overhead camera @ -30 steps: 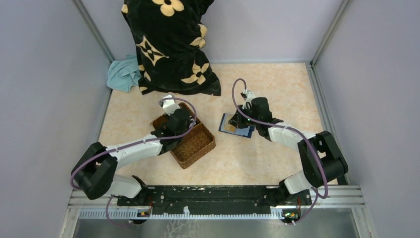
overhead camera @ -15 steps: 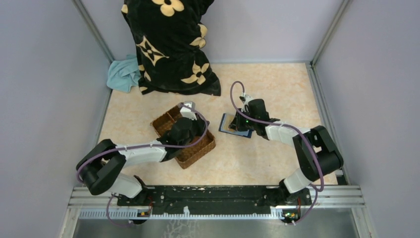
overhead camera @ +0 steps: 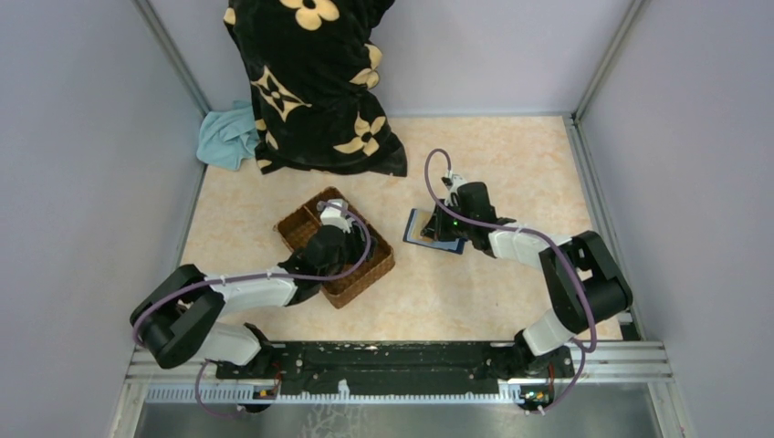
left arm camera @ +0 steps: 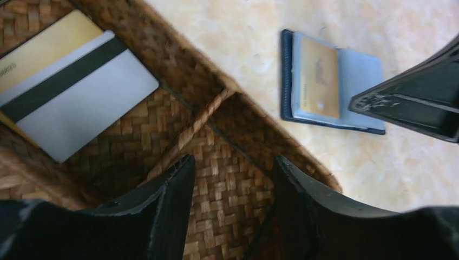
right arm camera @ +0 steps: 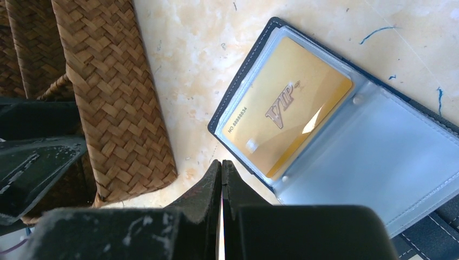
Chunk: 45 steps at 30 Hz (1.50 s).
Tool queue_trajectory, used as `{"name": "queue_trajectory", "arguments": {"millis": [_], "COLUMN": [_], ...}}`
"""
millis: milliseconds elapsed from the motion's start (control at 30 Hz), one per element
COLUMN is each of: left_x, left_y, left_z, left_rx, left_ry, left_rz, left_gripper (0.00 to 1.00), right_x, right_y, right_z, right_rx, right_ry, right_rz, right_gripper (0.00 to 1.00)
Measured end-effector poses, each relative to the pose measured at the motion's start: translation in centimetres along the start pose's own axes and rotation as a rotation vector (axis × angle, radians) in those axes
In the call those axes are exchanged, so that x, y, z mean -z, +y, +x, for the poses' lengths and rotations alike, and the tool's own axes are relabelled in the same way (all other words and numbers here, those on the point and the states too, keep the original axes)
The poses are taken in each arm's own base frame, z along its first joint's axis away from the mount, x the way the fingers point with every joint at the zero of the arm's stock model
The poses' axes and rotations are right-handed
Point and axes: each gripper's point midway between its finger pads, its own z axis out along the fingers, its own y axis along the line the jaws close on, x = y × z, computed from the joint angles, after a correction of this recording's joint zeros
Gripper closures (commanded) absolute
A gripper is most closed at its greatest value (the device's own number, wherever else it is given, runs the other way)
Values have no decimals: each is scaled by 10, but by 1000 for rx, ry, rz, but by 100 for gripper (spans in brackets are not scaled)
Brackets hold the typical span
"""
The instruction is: Take the credit cards out of the card holder
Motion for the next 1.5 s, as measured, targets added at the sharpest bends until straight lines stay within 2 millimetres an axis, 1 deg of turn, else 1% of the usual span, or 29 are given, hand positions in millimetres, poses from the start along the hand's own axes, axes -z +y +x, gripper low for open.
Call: {"name": "queue_trajectory", "arguments": {"millis": [67,167,233,300,367,467,533,600,700,767,833,900,1067,1233,1367,1500], "left_x": [1,3,5,8,10,12,12,14,17,18,19,22,30,33,37,38], "left_y": [8,23,33,39,39,27,18,13,21,34,39,41,37,52,63,58], "left_z": [5,4,1,-3,-5,-16,-29,-43,-54,-52,-54,-52,-49,-41,-47,-54], "left_rx": [3,13,19,20,20,41,63,82,88,86,86,76,81,78,85,85], "left_ry": [21,29,26,25,31,38,22,-8,-41,-29,-26,-8,10,33,17,2], "left_rz": [-28,-82,-119,-142,-148,-130,-120,-122,-167,-212,-225,-218,-178,-240,-275,-256], "left_gripper": [29,22,21,22,19,15,14,14,14,14,14,14,13,12,13,17], "right_x": [-1,-3,-5,-7,-10,-13,-13,-14,-14,-14,-14,-14,-17,-19,-19,-12], "right_y": [1,-1,-2,-3,-4,-6,-6,-5,-5,-5,-5,-5,-5,-6,-6,-4], "right_z": [0,2,3,5,8,12,12,13,13,13,13,13,13,17,16,8], "right_rx": [0,-2,-4,-7,-11,-19,-21,-22,-22,-22,-22,-22,-25,-35,-47,-65], "right_ry": [0,6,11,17,25,37,39,42,42,43,43,42,41,53,49,19], "right_rz": [-5,-6,-6,-7,-8,-10,-13,-16,-17,-18,-18,-18,-26,-28,-26,-25], "right_gripper": [100,100,100,100,100,100,100,100,100,100,100,100,100,100,100,100]}}
